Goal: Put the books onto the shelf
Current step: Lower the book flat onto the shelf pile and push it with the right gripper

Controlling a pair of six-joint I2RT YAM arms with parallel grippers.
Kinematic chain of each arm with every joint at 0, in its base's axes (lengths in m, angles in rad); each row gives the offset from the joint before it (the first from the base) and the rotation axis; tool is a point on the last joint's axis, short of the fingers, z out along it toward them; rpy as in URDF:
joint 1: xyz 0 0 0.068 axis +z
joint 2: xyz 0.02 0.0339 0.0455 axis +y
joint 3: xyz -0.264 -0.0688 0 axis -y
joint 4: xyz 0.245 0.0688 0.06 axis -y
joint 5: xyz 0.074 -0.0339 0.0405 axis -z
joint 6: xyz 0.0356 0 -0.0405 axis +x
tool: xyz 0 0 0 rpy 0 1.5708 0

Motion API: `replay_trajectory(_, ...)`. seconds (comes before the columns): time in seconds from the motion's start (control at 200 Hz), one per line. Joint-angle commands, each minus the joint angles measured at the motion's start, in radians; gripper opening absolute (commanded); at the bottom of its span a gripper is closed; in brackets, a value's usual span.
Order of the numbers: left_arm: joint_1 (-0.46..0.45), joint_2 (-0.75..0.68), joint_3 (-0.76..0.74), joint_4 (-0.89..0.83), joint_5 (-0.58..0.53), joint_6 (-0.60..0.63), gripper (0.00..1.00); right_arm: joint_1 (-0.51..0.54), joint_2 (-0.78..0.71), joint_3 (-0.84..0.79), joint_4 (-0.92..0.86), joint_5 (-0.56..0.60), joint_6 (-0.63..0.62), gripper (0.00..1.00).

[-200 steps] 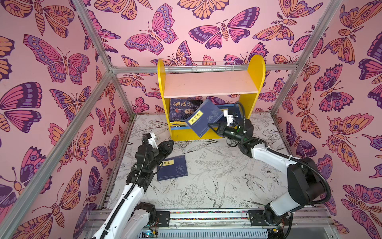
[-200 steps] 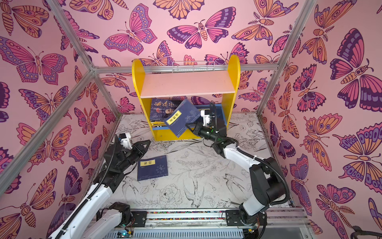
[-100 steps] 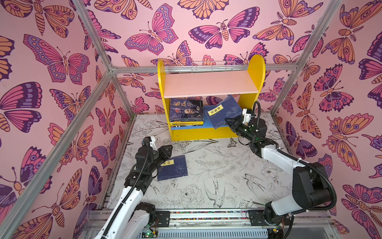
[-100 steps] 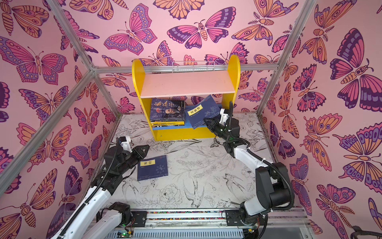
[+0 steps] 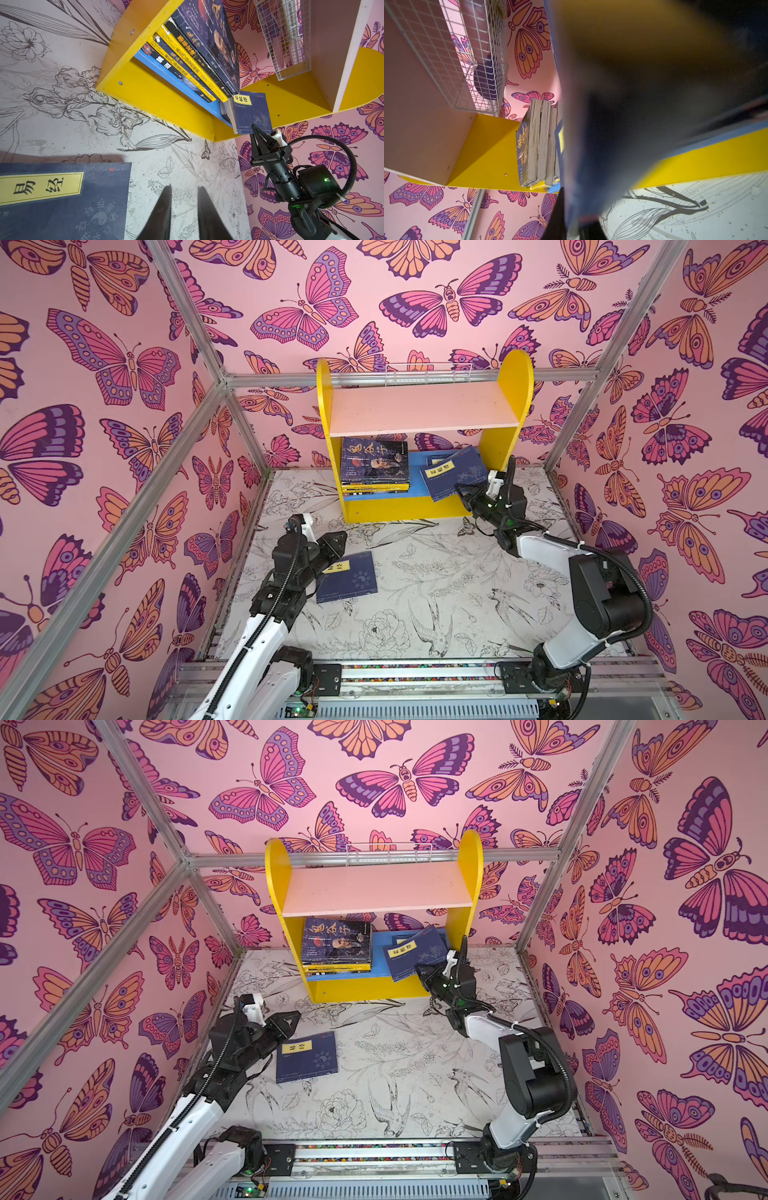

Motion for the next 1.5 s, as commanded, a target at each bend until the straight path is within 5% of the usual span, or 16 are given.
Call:
replay_trajectory(0.0,0.002,-0.003,-0.005,-0.022,0.007,0.014,0.25,-0.014,0.029,0.067,0.119,0.062,0.047,0.00)
replay_trajectory(0.626,0.002,-0.002,-0.012,-0.022,0.009,0.010,0.25,-0.015,0.132,0.115,0.172,0.222,0.210,0.00)
replay_trajectory(0.851,0.001,-0.003,-0.017,-0.023,0.007,0.004,0.26,-0.014,0.142,0.161,0.073,0.146,0.212,0.03)
replay_trajectory(1.137,0.003,0.000,-0.015,-0.021,0.006,0.002,0.25,-0.009,0.103,0.164,-0.047,0.180,0.231,0.36)
replay_trajectory(1.492,0.003,-0.002,-0.014,-0.021,0.004,0.007,0.26,-0.001,0.034,0.177,-0.229,0.229,0.197,0.48)
